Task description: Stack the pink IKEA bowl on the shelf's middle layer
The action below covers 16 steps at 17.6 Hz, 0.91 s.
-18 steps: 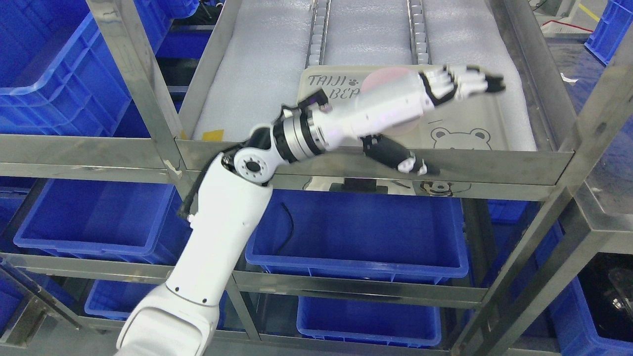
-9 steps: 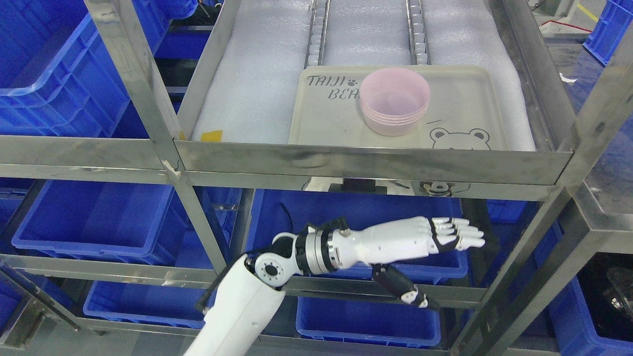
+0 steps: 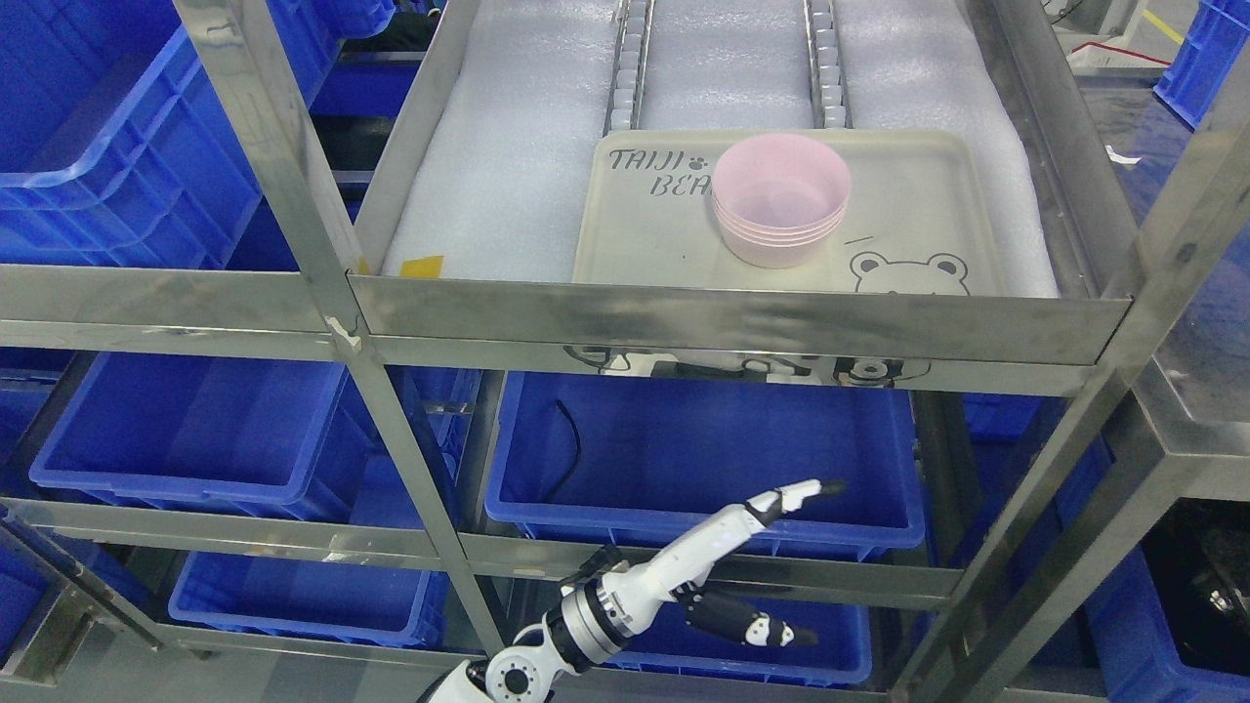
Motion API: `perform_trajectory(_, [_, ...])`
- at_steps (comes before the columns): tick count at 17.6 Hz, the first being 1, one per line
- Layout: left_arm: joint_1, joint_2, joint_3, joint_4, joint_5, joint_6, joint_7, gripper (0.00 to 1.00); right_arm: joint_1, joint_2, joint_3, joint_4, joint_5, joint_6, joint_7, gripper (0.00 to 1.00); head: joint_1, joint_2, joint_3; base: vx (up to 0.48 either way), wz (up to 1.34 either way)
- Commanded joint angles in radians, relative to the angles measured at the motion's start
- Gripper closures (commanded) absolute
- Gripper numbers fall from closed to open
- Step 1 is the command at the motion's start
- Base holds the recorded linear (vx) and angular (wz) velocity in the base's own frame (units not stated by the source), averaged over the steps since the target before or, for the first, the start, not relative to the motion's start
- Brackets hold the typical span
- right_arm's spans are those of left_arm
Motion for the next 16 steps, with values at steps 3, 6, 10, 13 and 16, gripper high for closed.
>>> perform_trajectory(3, [0.071,0.010,0.199,0.081,0.004,0.133,0.471,0.01,0.003,-0.017,0.000,-0.017,0.000,0.000,0.000,0.00,0.0000,0.000,0.000,-0.002,0.02])
perform_trajectory(6, [0.071,0.010,0.272,-0.031,0.073,0.329,0.473,0.00,0.003,-0.017,0.000,-0.017,0.000,0.000,0.000,0.00,0.0000,0.000,0.000,-0.005,0.03])
perform_trajectory(10, [0.065,0.010,0.265,-0.146,0.197,0.503,0.472,0.00,0.003,-0.017,0.000,-0.017,0.000,0.000,0.000,0.00,0.0000,0.000,0.000,-0.001,0.01])
perform_trajectory(13, [0.060,0.010,0.242,-0.158,0.197,0.500,0.472,0.00,0.003,-0.017,0.000,-0.017,0.000,0.000,0.000,0.00,0.0000,0.000,0.000,-0.003,0.02])
perform_trajectory(16, [0.060,0.010,0.227,-0.163,0.197,0.491,0.470,0.00,0.003,-0.017,0.000,-0.017,0.000,0.000,0.000,0.00,0.0000,0.000,0.000,0.006,-0.02])
